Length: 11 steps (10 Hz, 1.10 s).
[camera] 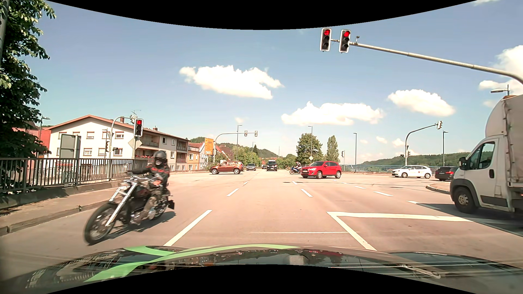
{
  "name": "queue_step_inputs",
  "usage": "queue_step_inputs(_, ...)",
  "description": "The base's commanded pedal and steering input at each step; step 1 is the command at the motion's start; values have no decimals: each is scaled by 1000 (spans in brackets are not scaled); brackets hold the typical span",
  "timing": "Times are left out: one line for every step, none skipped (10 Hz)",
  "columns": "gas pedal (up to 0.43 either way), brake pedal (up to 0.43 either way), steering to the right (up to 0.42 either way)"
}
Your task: Follow the waypoints while adhering to traffic rules and regulations
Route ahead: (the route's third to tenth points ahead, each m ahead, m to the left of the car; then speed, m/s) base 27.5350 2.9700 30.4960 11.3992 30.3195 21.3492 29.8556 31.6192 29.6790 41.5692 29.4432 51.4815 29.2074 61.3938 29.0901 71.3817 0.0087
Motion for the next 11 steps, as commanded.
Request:
queue_step_inputs(0, 280, -6)
queue_step_inputs(0, 280, -6)
queue_step_inputs(0, 280, -6)
queue_step_inputs(0, 280, -6)
queue_step_inputs(0, 280, -6)
queue_step_inputs(0, 274, -6)
queue_step_inputs(0, 274, -6)
queue_step_inputs(0, 274, -6)
queue_step_inputs(0, 274, -6)
queue_step_inputs(0, 268, -6)
queue_step_inputs(0, 274, -6)
